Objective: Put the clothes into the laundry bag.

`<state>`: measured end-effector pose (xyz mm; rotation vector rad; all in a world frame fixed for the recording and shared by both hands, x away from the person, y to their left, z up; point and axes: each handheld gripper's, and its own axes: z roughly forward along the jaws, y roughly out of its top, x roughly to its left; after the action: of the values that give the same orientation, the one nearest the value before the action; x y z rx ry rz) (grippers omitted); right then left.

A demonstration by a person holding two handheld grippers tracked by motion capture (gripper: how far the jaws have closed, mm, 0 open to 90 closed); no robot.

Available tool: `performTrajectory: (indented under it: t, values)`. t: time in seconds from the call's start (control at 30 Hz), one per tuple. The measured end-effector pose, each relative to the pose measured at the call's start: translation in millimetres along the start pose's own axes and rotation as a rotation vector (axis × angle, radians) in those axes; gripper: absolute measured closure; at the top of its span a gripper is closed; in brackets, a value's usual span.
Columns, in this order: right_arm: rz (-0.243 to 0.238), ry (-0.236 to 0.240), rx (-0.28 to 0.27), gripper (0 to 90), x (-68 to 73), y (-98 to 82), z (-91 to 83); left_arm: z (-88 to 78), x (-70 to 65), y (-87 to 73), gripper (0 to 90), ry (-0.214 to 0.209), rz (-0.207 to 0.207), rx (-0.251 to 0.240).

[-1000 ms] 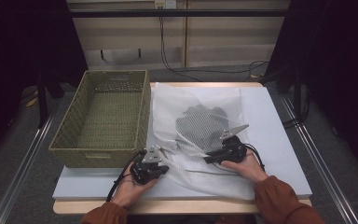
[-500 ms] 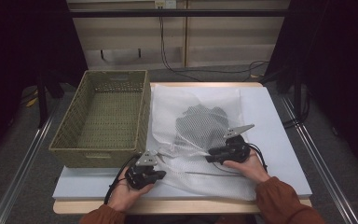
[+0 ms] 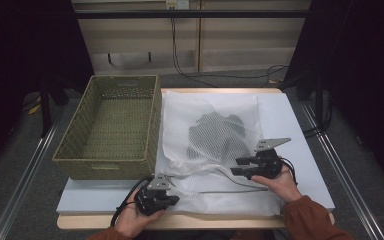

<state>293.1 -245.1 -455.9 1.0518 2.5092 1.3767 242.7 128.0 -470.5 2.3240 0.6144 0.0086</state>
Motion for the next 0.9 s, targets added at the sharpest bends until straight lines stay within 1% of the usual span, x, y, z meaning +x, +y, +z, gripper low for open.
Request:
performTrajectory:
  t: [0.03, 0.1, 0.13, 0.17, 0.2, 0.23, 0.27, 0.3, 0.33, 0.37, 0.4, 0.43, 0.47, 0.5, 0.53, 0.57, 0.6, 0.63, 0.67, 0.7, 0.73, 0.77, 0.8, 0.83, 0.9]
  values:
    - [0.004, -0.007, -0.005, 48.7, -0.3, -2.0, -3.2, 0.0, -0.5, -0.5, 90.0, 0.004, 0.005, 0.000]
    - [0.003, -0.037, -0.017, 48.7, -1.5, -6.4, -10.4, -1.2, -1.6, -0.7, 90.0, 0.007, -0.001, -0.003]
    - [0.004, -0.042, -0.020, 48.7, -2.3, -7.8, -12.9, -2.0, -1.3, -1.0, 90.0, 0.010, -0.008, -0.014]
    - [0.010, -0.044, -0.028, 48.7, -3.2, -9.7, -16.1, -3.5, -0.6, -1.5, 89.6, 0.004, -0.016, -0.031]
    - [0.014, -0.053, -0.033, 48.7, -4.0, -11.8, -19.5, -5.6, 0.0, -2.0, 88.4, 0.004, -0.023, -0.036]
    - [0.018, -0.063, -0.035, 48.6, -4.2, -13.3, -22.0, -10.5, 0.6, -2.7, 87.0, 0.024, -0.019, -0.055]
    - [0.019, -0.074, -0.040, 48.7, -4.2, -15.9, -26.7, -15.3, 1.6, -3.6, 83.4, 0.036, -0.024, -0.074]
    - [0.017, -0.077, -0.045, 49.0, -4.0, -18.0, -30.4, -18.8, 2.8, -4.9, 81.2, 0.036, -0.032, -0.089]
    - [0.019, -0.097, -0.041, 49.0, -2.9, -19.4, -33.3, -25.5, 5.0, -6.8, 78.8, 0.055, -0.038, -0.106]
    - [0.011, -0.131, -0.033, 49.2, -0.7, -21.8, -38.7, -30.3, 7.0, -8.6, 73.2, 0.079, -0.047, -0.124]
    - [0.020, -0.125, -0.038, 49.6, 0.3, -23.9, -43.2, -34.9, 9.5, -10.3, 66.9, 0.103, -0.048, -0.129]
    - [0.027, -0.129, -0.043, 49.6, 0.8, -26.4, -47.4, -38.6, 12.7, -12.1, 67.3, 0.116, -0.053, -0.132]
    - [0.023, -0.148, -0.042, 49.5, 0.9, -29.5, -51.1, -40.9, 16.2, -14.2, 67.2, 0.129, -0.074, -0.140]
    - [0.022, -0.167, -0.035, 49.5, 0.7, -33.0, -54.2, -41.9, 19.8, -16.1, 66.2, 0.144, -0.086, -0.139]
    - [0.025, -0.182, -0.027, 49.3, 0.0, -36.6, -57.0, -41.4, 22.7, -17.6, 64.8, 0.156, -0.091, -0.122]
    - [0.033, -0.189, -0.024, 49.1, -1.1, -40.5, -59.5, -39.8, 25.5, -19.6, 63.0, 0.165, -0.085, -0.109]
    - [0.046, -0.202, -0.025, 47.6, -1.9, -44.3, -62.1, -37.8, 27.8, -21.5, 59.5, 0.173, -0.091, -0.093]
    - [0.055, -0.216, -0.029, 45.4, -1.7, -47.5, -64.8, -35.2, 29.6, -22.7, 55.5, 0.165, -0.111, -0.077]
    - [0.064, -0.209, -0.036, 43.9, -1.8, -50.2, -67.2, -34.0, 30.0, -22.8, 49.0, 0.196, -0.099, -0.054]
    - [0.068, -0.209, -0.041, 43.8, -2.2, -52.6, -68.7, -32.0, 29.7, -22.5, 43.9, 0.214, -0.085, -0.049]
    - [0.069, -0.231, -0.040, 43.5, -2.6, -55.2, -70.2, -31.8, 29.7, -22.1, 44.6, 0.206, -0.080, -0.039]
    - [0.075, -0.237, -0.041, 43.1, -3.4, -57.2, -70.8, -29.7, 30.1, -22.1, 45.7, 0.186, -0.083, -0.046]
    - [0.092, -0.231, -0.040, 42.8, -5.1, -60.0, -71.2, -26.8, 29.7, -21.8, 45.7, 0.184, -0.079, -0.031]
    - [0.099, -0.243, -0.026, 42.5, -6.7, -63.0, -71.2, -24.1, 30.0, -22.1, 47.2, 0.173, -0.076, -0.023]
    - [0.117, -0.247, -0.014, 42.3, -7.9, -67.5, -70.9, -23.5, 30.3, -21.3, 50.3, 0.169, -0.072, -0.026]
